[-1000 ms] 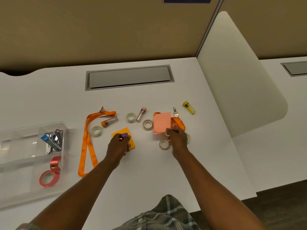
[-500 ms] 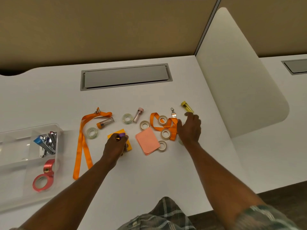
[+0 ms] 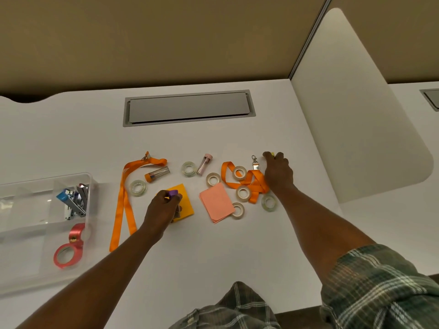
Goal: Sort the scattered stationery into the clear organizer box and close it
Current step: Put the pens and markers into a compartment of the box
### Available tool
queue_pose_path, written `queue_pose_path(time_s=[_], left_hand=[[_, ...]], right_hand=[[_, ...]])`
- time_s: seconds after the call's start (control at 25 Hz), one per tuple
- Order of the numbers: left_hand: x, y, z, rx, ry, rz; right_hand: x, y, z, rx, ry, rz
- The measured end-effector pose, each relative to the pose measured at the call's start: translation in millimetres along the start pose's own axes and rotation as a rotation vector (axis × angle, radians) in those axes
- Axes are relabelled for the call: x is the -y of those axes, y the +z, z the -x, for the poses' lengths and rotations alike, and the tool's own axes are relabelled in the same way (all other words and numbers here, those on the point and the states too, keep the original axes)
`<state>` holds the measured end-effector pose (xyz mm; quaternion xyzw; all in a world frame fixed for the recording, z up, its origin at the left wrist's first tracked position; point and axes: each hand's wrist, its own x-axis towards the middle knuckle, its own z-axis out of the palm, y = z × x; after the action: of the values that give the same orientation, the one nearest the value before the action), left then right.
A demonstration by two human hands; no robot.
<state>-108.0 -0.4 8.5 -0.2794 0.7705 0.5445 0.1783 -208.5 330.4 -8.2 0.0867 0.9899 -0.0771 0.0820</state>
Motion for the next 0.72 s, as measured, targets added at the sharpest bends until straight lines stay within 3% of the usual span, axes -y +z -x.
queue_pose_path(time_s=[0.08,0.28,0.48,0.72], left_hand=[[1,-5,1,0.006,0.008,0.015],[0,-23,8,0.031,-0.001,0.106],[-1,-57,23,0.051,-0.03,0.314],[13,-130,39,0.06,-0.104,0.534]], right_hand=[[5,-2,6,-0.018,0.052,-0.139],[47,-19,37,-0.069,0.19,-0.751],[137,-18,94,0.273,0.401,-1.458],[263,4,157,0.605,0.423,-1.596]])
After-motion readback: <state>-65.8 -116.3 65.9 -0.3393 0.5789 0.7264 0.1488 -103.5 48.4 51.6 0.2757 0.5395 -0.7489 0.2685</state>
